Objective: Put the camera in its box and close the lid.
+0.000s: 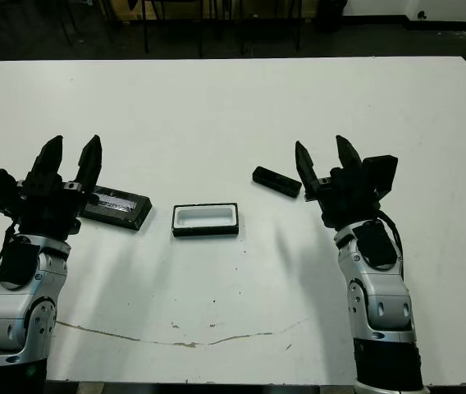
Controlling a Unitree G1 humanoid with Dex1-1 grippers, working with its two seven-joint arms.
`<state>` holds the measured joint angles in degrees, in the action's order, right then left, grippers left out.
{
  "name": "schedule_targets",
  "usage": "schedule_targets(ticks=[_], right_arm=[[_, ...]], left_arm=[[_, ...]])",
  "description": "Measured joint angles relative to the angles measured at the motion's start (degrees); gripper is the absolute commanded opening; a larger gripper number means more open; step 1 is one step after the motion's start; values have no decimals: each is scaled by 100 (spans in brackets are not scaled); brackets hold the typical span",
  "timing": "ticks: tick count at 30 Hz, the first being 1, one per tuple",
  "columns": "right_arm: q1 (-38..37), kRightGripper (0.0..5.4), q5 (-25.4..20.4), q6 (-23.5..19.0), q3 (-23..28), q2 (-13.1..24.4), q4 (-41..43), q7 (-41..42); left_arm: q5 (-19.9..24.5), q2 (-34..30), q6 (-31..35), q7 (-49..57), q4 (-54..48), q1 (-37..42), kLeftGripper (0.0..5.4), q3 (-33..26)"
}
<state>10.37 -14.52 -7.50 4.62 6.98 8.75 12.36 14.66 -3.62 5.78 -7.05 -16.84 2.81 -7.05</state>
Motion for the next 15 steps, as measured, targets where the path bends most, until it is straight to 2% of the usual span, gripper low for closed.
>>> schedule_targets(ticks=[1,10,12,15], right_arm=[[-4,200,6,1,-3,-1,8,-7],[-52,30,77,0,-54,-1,111,-29],[-64,1,113,0,-59,3,111,-28],[-66,1,142,-1,-62,12,111,-27]], left_arm=[[2,0,0,-1,0,0,172,0],[-6,-3,-6,-19,1,-2,0,4],[-9,-3,-16,-35,1,-3,0,8],[-23,-3,-20,-44,1,-7,0,9]])
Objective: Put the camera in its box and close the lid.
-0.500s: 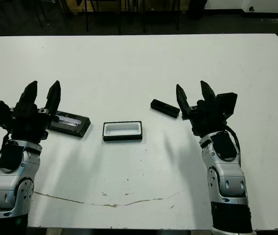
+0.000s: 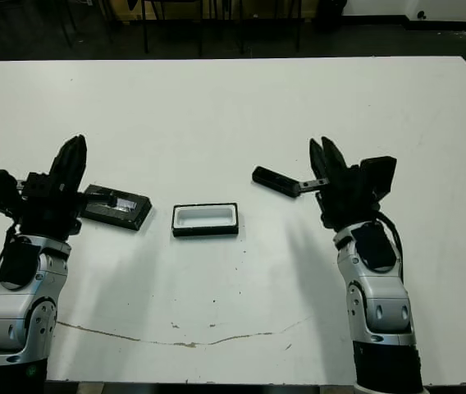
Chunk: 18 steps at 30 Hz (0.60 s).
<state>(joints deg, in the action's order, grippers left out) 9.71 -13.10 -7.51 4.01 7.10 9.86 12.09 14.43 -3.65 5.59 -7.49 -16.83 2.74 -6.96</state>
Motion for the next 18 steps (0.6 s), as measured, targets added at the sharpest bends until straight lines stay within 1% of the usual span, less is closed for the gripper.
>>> schedule_targets(ticks=[14,16,18], right_arm=[[6,1,22,0,-6,32,-22,65],[81,1,76,16,-46,181,-167,241],[319,21,169,35,-69,530,-460,604]], left_arm=[[-71,0,-15,0,0,-7,0,2],[-71,0,-15,0,-2,-13,0,2],[-73,0,-15,1,-3,-20,0,-1]])
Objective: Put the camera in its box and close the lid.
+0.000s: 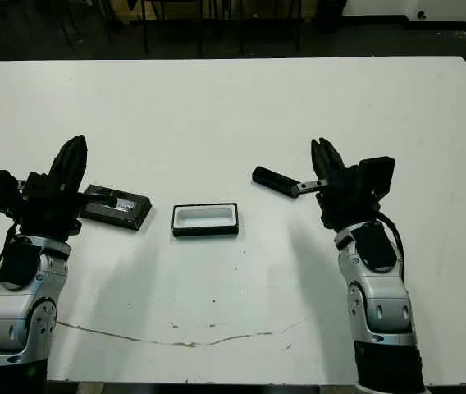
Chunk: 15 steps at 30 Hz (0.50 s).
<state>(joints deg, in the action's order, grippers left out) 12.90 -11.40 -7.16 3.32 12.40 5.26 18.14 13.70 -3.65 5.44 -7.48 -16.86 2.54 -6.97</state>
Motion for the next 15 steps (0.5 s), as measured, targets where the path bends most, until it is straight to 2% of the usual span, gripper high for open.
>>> schedule_targets(ticks=[5,10,15], right_arm=[[1069,95,212,-53,-105,813,-1087,821],[1890,185,435,510,-301,1032,-2662,1501],[2396,273,730,1037,-570,1091,-3625,1995]], left_arm=[[-29,4,76,92,-52,-39,0,17],[-113,1,375,207,-245,-61,65,65],[-141,1,556,264,-373,-69,157,82]])
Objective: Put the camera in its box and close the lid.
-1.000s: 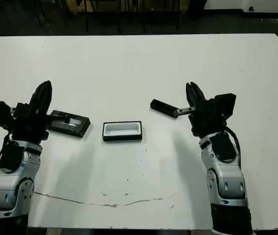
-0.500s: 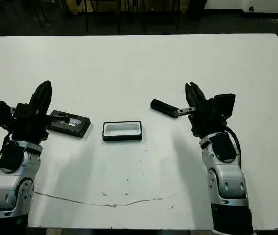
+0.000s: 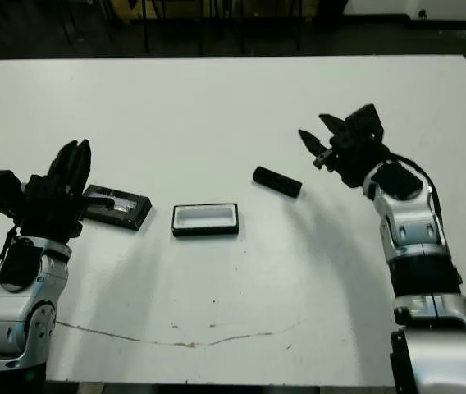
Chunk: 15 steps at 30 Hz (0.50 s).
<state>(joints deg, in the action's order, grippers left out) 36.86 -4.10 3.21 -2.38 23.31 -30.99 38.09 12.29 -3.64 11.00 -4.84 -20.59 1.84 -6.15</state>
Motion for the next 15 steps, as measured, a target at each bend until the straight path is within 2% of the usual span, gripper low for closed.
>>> schedule_targets(ticks=[7,11,12,15], right_arm=[[601,396,536,422,-418,25,-1032,294],[785,467,447,451,-405,10,-1480,754],[794,486,417,451,-394,3,-1531,853],[795,539,265,446,-350,-27,-1591,1182]], left_arm=[[-54,2,50,87,-65,-9,286,17],[-74,2,93,115,-69,-9,357,18],[-71,3,103,116,-69,-9,351,18],[-46,3,110,116,-69,-9,381,16]])
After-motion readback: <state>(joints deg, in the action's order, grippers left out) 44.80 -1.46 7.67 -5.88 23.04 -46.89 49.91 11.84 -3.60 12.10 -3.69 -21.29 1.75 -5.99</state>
